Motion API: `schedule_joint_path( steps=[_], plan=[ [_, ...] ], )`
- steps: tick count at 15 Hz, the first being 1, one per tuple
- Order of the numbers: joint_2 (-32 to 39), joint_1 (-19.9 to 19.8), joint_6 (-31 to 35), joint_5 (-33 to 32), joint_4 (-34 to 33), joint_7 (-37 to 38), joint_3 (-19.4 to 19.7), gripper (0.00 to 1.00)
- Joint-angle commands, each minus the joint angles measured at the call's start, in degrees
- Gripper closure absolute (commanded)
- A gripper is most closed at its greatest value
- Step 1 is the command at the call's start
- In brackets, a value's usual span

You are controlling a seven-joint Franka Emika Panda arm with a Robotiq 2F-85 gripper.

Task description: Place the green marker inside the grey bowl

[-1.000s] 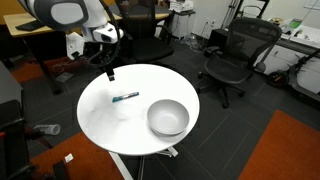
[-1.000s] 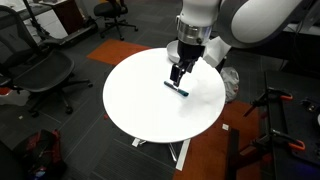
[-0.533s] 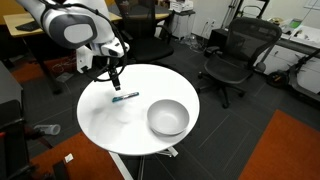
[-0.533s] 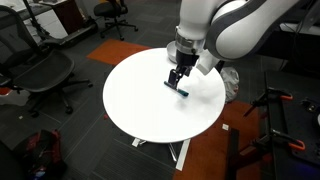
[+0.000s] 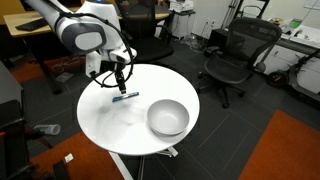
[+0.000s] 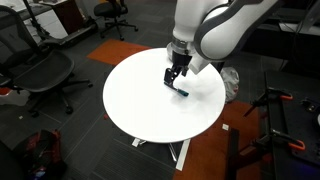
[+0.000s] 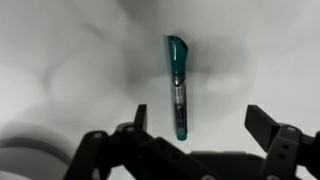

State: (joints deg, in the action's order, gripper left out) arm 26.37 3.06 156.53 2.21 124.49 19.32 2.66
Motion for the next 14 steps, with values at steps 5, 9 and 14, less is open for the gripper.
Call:
schedule_joint_path(
  steps=[5,9,14],
  plan=[
    [4.62,-1.53,-1.51,2.92,-5.44,-1.73,0.05,0.0],
    [6.4,-2.32,-3.15,3.02,-8.07,-2.19,-0.02,0.0],
    [8.04,-3.09,-4.69,3.39,-9.79,-2.83,-0.55,0.0]
  ],
)
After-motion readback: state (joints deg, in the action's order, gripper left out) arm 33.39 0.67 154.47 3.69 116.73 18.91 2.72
